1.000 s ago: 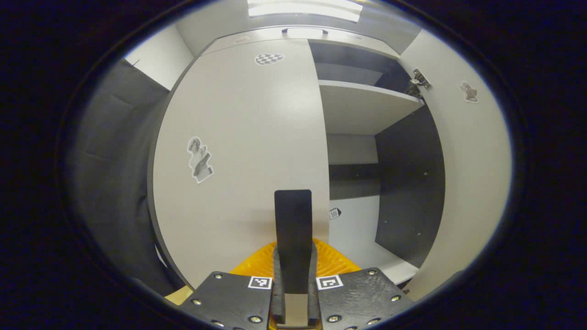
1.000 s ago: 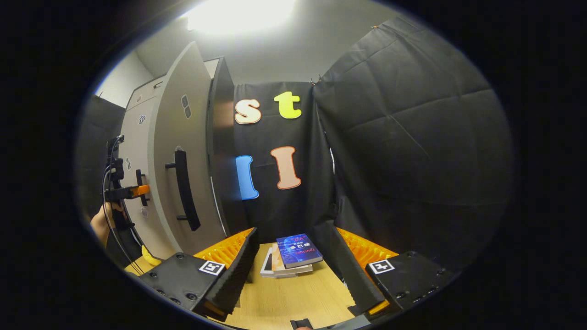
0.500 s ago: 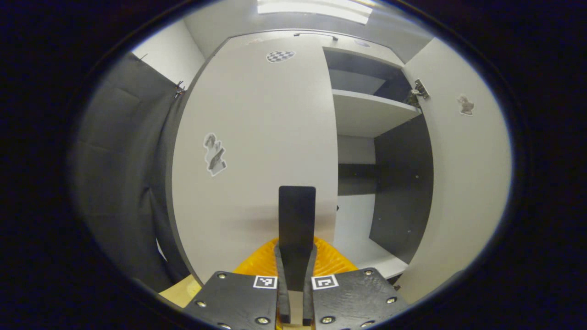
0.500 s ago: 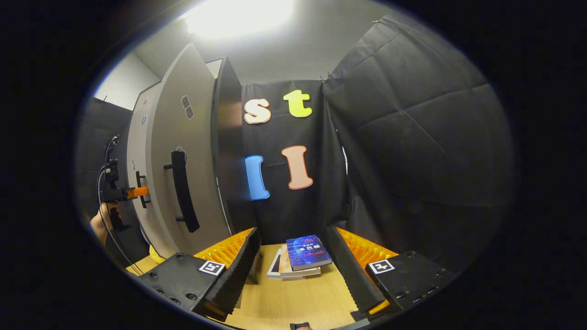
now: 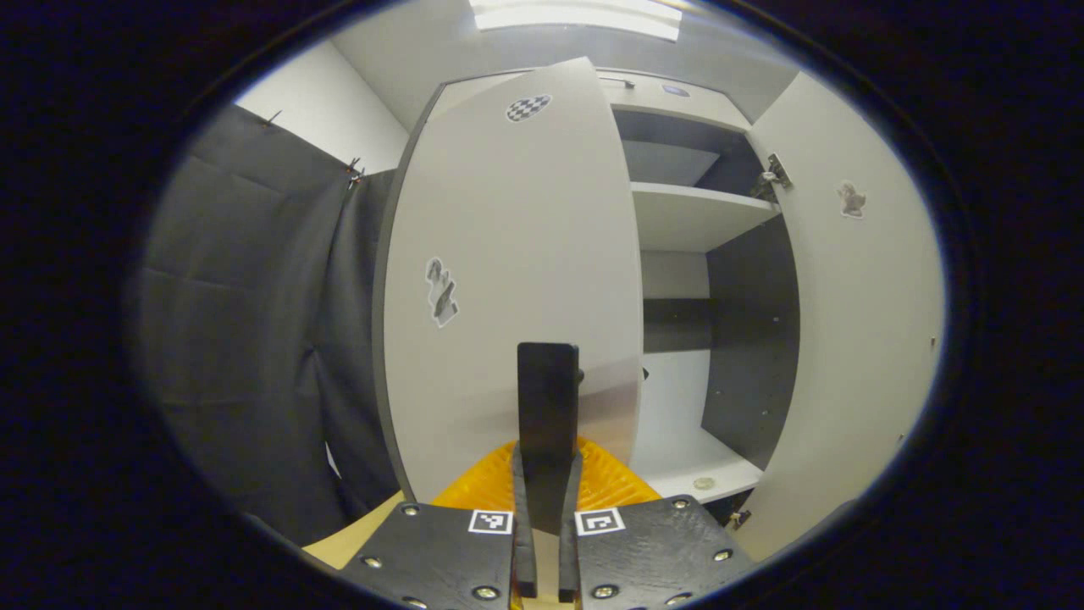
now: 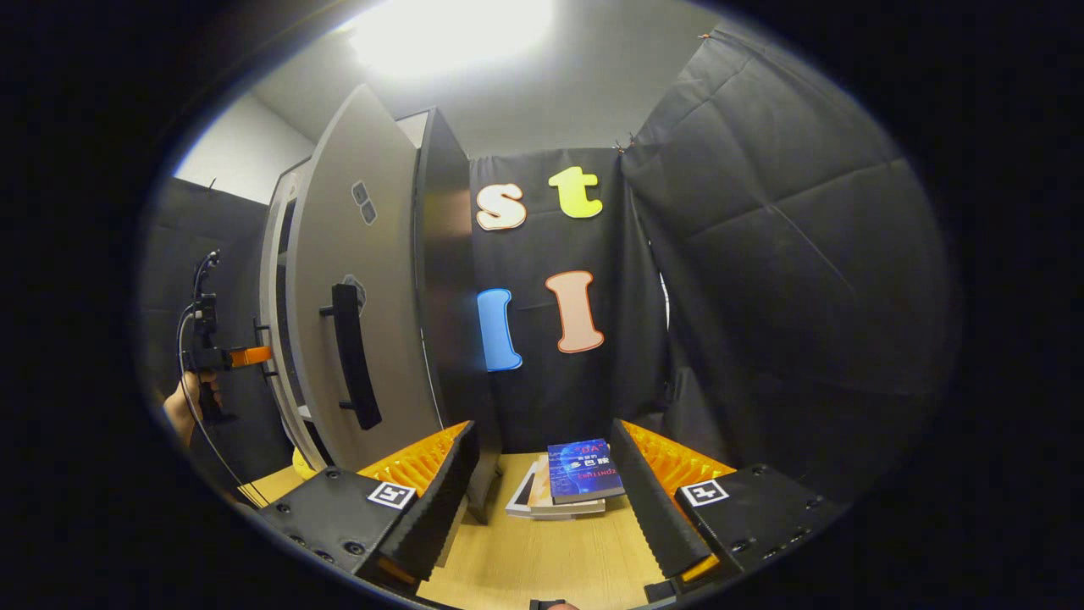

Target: Open the right door of the double-door shoe cabinet with the right hand, and open the left door with the left hand.

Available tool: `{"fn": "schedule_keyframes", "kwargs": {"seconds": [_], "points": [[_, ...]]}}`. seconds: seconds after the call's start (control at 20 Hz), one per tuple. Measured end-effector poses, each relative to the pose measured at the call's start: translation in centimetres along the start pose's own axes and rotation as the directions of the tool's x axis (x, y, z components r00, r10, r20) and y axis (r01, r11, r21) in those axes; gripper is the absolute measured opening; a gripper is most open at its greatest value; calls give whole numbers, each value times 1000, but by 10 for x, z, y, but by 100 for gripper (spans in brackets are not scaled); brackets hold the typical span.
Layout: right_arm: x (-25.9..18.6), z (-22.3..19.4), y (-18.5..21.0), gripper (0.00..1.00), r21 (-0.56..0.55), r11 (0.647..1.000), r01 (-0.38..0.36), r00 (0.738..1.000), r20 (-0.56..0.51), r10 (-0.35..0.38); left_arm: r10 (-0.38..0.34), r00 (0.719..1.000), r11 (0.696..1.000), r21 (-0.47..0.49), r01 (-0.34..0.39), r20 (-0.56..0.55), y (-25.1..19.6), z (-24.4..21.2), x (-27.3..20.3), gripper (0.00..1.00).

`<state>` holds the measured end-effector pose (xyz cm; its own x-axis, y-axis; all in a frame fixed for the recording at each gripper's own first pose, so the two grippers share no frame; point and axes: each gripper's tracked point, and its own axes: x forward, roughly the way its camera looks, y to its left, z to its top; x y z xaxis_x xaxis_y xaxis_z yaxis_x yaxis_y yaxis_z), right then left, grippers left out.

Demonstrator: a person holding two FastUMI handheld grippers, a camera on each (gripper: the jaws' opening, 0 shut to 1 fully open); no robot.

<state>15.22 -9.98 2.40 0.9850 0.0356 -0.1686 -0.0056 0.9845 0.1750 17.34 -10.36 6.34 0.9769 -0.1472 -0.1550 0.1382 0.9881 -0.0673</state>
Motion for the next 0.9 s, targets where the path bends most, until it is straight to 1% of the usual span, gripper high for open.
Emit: {"fn": "schedule_keyframes", "kwargs": {"seconds": [0.15,0.2,0.25,0.4,0.45,0.55,0.6,0.65,0.7,0.75,0.8,0.9], "points": [[-2,2,6,98,4,1000,19,1000,9,-19,-13,1000,1000,-3,13,3,4,-1,-5,10],[-3,3,10,98,9,1000,23,1000,12,-23,-23,1000,1000,-7,23,2,6,-1,-7,12],[-3,3,17,98,14,1000,21,1000,14,-21,-33,999,999,-11,33,1,8,-2,-9,10],[-5,2,33,98,-4,1000,30,1000,7,-30,-61,998,998,-13,61,8,16,0,-16,14],[-7,2,39,98,-12,999,32,999,8,-31,-69,998,997,-16,70,10,18,1,-20,14],[-10,3,49,98,-30,999,37,999,13,-36,-77,997,997,-25,77,23,23,2,-27,10],[-13,6,53,98,-40,998,44,999,22,-43,-78,997,997,-22,79,28,25,2,-29,14],[-16,8,55,98,-50,997,51,998,30,-49,-80,996,997,-18,81,33,27,3,-32,12],[-17,8,58,98,-56,997,58,998,33,-56,-84,996,996,-16,85,32,28,3,-34,12],[-19,9,60,98,-59,996,64,997,35,-62,-90,995,996,-16,91,33,29,3,-34,14],[-21,8,62,98,-57,996,69,997,34,-67,-93,995,995,-18,93,34,31,3,-36,12],[-24,8,65,98,-50,995,81,996,34,-79,-98,995,995,-12,98,37,33,3,-38,12]]}}
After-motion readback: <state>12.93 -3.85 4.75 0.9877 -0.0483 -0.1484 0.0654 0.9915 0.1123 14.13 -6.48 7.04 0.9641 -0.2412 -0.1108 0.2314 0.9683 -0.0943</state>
